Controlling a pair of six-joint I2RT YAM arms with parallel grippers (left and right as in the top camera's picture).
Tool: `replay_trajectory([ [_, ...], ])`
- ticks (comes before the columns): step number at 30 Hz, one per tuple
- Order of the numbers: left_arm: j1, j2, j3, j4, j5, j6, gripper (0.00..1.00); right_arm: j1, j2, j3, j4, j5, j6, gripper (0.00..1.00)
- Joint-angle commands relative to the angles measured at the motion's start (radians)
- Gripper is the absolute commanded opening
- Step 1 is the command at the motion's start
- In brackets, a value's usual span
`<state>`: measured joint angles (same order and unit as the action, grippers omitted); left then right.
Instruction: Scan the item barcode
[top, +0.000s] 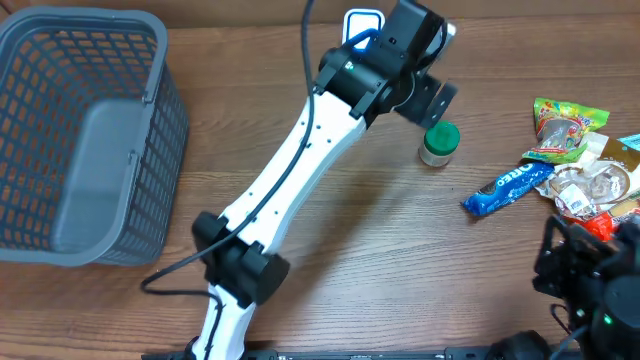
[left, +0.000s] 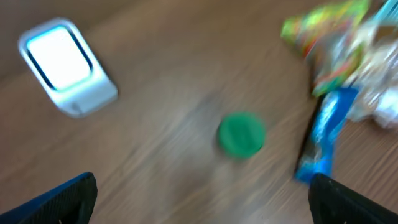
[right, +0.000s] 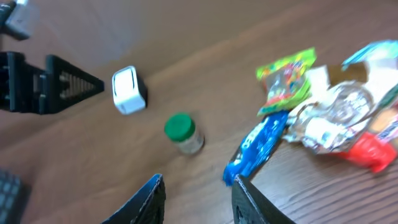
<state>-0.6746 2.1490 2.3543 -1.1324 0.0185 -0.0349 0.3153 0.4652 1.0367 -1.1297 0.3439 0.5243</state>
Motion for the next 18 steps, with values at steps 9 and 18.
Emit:
replay_trajectory([
  [9,0.004,0.213,-0.02,-0.078,0.008,0.072,1.0,-0.002,0.047,-0.172,0.129,-0.159,0.004,0.28],
  [18,0.024,0.156,-0.019,-0.083,0.008,0.077,1.0,-0.003,0.299,-0.407,0.51,-0.187,0.034,0.04],
])
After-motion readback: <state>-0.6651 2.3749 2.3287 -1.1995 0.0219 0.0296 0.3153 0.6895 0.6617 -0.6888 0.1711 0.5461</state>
